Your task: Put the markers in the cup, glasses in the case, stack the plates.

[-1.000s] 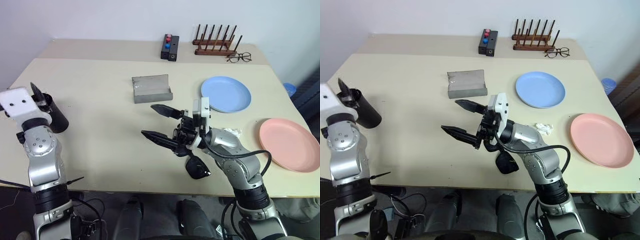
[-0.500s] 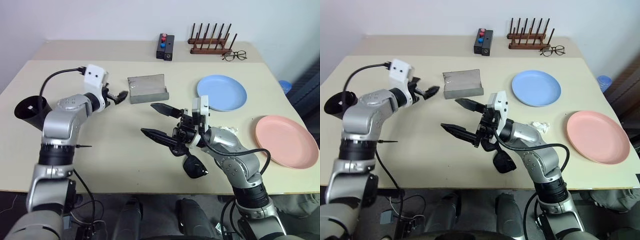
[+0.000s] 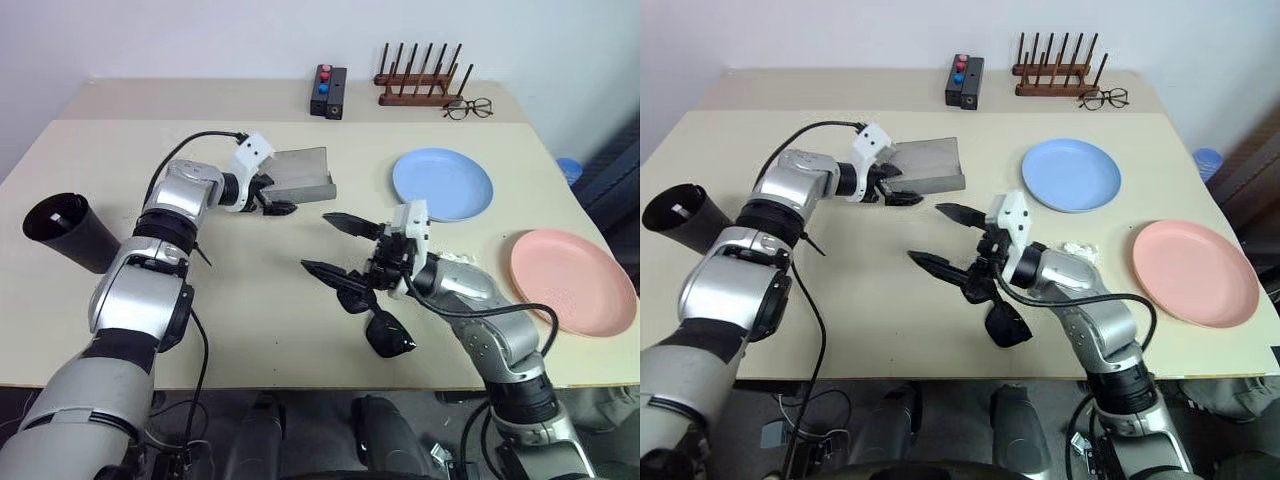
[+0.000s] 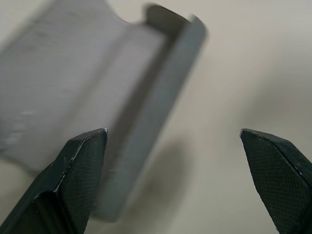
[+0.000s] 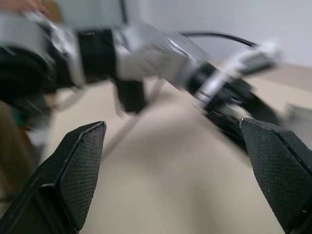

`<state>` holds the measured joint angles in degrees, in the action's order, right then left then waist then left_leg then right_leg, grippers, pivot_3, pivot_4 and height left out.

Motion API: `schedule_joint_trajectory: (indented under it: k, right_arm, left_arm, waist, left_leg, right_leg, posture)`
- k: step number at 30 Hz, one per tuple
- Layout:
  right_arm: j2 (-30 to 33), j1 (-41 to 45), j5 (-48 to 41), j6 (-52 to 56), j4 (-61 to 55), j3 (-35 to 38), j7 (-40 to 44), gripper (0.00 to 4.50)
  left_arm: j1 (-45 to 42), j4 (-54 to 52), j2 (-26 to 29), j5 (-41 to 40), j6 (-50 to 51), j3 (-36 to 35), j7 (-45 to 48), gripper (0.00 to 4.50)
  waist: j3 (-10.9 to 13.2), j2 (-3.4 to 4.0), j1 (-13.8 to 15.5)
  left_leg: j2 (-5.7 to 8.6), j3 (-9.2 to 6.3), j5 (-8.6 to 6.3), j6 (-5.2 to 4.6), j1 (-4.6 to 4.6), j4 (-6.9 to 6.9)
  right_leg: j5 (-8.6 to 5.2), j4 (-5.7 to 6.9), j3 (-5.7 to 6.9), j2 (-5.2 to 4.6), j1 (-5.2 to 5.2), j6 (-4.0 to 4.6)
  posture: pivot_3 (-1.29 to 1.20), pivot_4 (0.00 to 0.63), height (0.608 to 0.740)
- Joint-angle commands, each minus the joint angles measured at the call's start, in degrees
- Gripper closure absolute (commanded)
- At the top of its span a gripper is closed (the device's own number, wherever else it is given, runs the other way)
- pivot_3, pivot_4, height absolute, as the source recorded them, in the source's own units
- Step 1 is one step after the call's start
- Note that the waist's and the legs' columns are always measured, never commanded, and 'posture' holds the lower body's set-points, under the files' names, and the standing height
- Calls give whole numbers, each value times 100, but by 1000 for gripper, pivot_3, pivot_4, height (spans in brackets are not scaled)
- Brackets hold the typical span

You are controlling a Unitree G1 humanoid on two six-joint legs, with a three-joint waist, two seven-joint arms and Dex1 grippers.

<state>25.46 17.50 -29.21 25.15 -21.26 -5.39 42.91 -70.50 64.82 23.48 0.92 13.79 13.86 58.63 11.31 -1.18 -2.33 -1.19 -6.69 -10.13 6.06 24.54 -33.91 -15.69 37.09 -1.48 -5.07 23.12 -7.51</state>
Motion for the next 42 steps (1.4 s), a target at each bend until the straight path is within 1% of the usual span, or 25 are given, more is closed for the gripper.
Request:
schedule_joint_trajectory:
  k: [1, 4, 6, 7, 8, 10, 11, 12, 16, 21, 22, 24, 27, 29, 31, 34, 35, 38, 42]
  right_arm:
    - [558, -128, 286, -71, -79, 507, -9, 0]
    - [1050, -252, 355, -4, -50, 772, 80, 0]
    - [1443, -408, 422, 5, -20, 975, 237, 0]
    - [1594, -487, 409, 20, 4, 1077, 314, 0]
    - [1700, -550, 385, 37, 29, 1159, 371, 0]
    - [1854, -678, 386, -14, 83, 1278, 470, 0]
    - [1907, -735, 404, -67, 114, 1324, 519, 0]
    - [1944, -778, 427, -122, 155, 1360, 556, 0]
    - [1963, -845, 436, -223, 246, 1443, 664, 0]
    - [1940, -904, 445, -389, 367, 1455, 841, 0]
    - [1931, -914, 436, -417, 377, 1446, 881, 0]
    - [1910, -943, 433, -473, 381, 1407, 953, 0]
    - [1868, -992, 497, -574, 402, 1328, 989, 0]
    - [1834, -1006, 529, -610, 401, 1275, 982, 0]
    - [1797, -998, 560, -624, 398, 1216, 980, 0]
    - [1766, -959, 591, -640, 426, 1160, 974, 0]
    - [1754, -916, 601, -643, 451, 1120, 980, 0]
    - [1731, -825, 612, -647, 488, 1029, 993, 0]
    - [1695, -710, 625, -627, 510, 918, 1037, 0]
  left_arm:
    - [-242, 283, -45, 194, -174, -58, 3, 31]
    - [-298, 452, -93, 257, -224, -136, -33, 805]
    - [-312, 528, -108, 286, -248, -176, -10, 1737]
    - [-310, 557, -114, 298, -259, -192, 10, 2276]
    - [-304, 579, -116, 318, -281, -200, 35, 2865]
    - [-274, 599, -116, 366, -333, -209, 81, 3755]
    - [-261, 603, -117, 386, -352, -217, 92, 4325]
    - [-242, 603, -115, 415, -401, -211, 127, 4463]
    - [-164, 544, -75, 425, -585, -267, 419, 4463]
    - [186, -57, 195, 233, -921, -287, 1735, 4463]
    - [344, -349, 301, 170, -864, -265, 2097, 4463]
    - [835, -1280, 615, 64, -561, -157, 2714, 4463]
    - [1974, -3470, 1233, -268, 352, -113, 3225, 4463]
    - [2618, -4645, 1589, -418, 862, -155, 3248, 4463]
    - [3107, -5567, 1876, -527, 1403, -195, 3103, 4463]
    - [3598, -6508, 2092, -796, 1963, -301, 2895, 4463]
    - [3771, -6765, 2165, -847, 2099, -312, 2811, 4463]
    - [4029, -7165, 2348, -841, 2365, -231, 2551, 4463]
    - [4130, -7103, 2379, -951, 1997, -187, 2499, 4463]
  waist:
    - [0, 0, 11]
    - [1, -1, 3]
    - [2, -2, 10]
    - [2, -2, 15]
    - [2, -3, 15]
    - [2, -3, 12]
    - [2, -3, 10]
    - [2, -3, 8]
    - [2, -3, 7]
    - [2, -2, -5]
    - [2, -2, -7]
    - [3, 1, -31]
    - [6, 6, -33]
    - [6, 8, -28]
    - [6, 8, -1]
    - [6, 8, 50]
    - [6, 8, 57]
    - [6, 9, 51]
    - [6, 9, 37]
  left_leg:
    - [0, 0, 0, 0, 0, 0]
    - [0, 0, 0, 0, 0, -1]
    - [0, 0, 0, -1, -1, 0]
    - [0, 0, -1, -1, 1, 0]
    - [0, 0, -1, -1, 1, 0]
    - [0, 0, -1, -1, 2, -1]
    - [0, 0, -1, -1, 1, -2]
    - [0, 0, -1, -1, 1, -2]
    - [0, 0, -1, -1, -1, -5]
    - [0, 0, 0, -1, 0, -3]
    - [0, 0, 0, -1, -1, -2]
    - [0, 0, 0, -1, -1, -2]
    - [-6, 1, 0, -1, -5, 1]
    - [-9, 2, 0, -1, -5, 0]
    - [-11, 2, 0, -1, -6, -1]
    - [-10, 2, 0, -1, -11, -15]
    - [-10, 2, 0, -1, -13, -21]
    - [-11, 3, 0, -1, -14, -25]
    - [-12, 3, 0, -2, -16, -25]
  right_leg:
    - [0, 0, 0, 0, -1, 0]
    - [0, 0, 0, -1, -1, -1]
    - [-1, 0, 0, -1, -1, -2]
    - [-1, 0, 0, 0, -1, -2]
    - [-2, 0, 0, -1, -1, -3]
    - [-2, -1, -1, -1, -1, -3]
    - [-2, 0, -1, -1, -1, -3]
    - [-2, 1, 0, 0, -1, -3]
    - [-2, 2, 0, -1, -4, -3]
    - [-2, 1, 0, 0, -3, -3]
    - [-2, 1, -1, 0, -3, -3]
    - [-1, 3, -1, 0, -3, -3]
    - [-2, 11, -3, 1, -4, -1]
    - [-2, 12, -3, 3, -2, 0]
    - [-2, 12, -3, 3, -4, 1]
    - [-2, 12, -2, 3, -17, 7]
    - [-10, 10, -2, 2, -22, 21]
    - [-9, 2, -2, 2, -26, 31]
    - [-8, 4, -2, 4, -25, 32]
  posture:
    - [0, 150, 740]
    - [0, 150, 740]
    - [0, 150, 740]
    - [0, 150, 740]
    - [0, 150, 740]
    - [0, 150, 740]
    - [0, 150, 740]
    - [0, 150, 740]
    - [0, 150, 740]
    - [0, 150, 740]
    - [0, 150, 740]
    - [0, 150, 740]
    - [0, 150, 740]
    - [0, 150, 740]
    - [0, 150, 740]
    - [0, 150, 740]
    - [0, 150, 740]
    - [0, 150, 740]
    - [0, 150, 740]
